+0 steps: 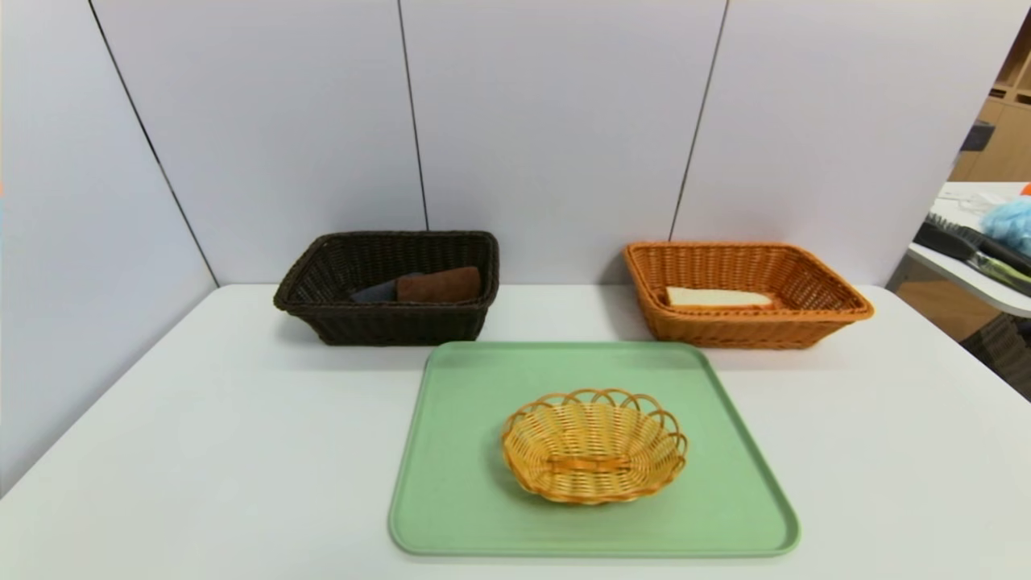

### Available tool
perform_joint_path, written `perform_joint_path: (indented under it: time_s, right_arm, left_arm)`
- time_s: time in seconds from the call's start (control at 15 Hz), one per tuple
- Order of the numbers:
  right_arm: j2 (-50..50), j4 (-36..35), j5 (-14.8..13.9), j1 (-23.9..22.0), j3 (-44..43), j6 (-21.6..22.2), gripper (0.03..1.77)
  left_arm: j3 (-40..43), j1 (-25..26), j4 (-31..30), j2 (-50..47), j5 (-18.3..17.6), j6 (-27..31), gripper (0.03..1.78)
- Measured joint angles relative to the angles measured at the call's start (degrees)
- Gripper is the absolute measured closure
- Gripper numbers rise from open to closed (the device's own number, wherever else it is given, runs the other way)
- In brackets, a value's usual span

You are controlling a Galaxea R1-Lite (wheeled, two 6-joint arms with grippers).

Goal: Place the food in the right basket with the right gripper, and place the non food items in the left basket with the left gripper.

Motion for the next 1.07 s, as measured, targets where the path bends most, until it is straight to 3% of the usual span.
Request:
perform_joint_path:
  time_s: [0.13, 0.67, 1.07]
  right_arm:
    - [0.43, -0.05, 0.23, 1.57, 0.17, -0.02, 0.10]
    - [-6.72, -0.61, 1.17, 2.38, 6.36, 0.48, 0.10]
    - [-14.77, -12.98, 4.68, 2.27, 16.02, 4.06, 0.10]
  left_arm:
    - [1.91, 0.00, 0.00, -1.62, -2.35, 0.00, 0.12]
    - [5.44, -0.11, -2.26, -5.45, -2.62, -0.12, 0.12]
    - [8.30, -0.11, -9.12, -5.80, -2.95, -0.69, 0.12]
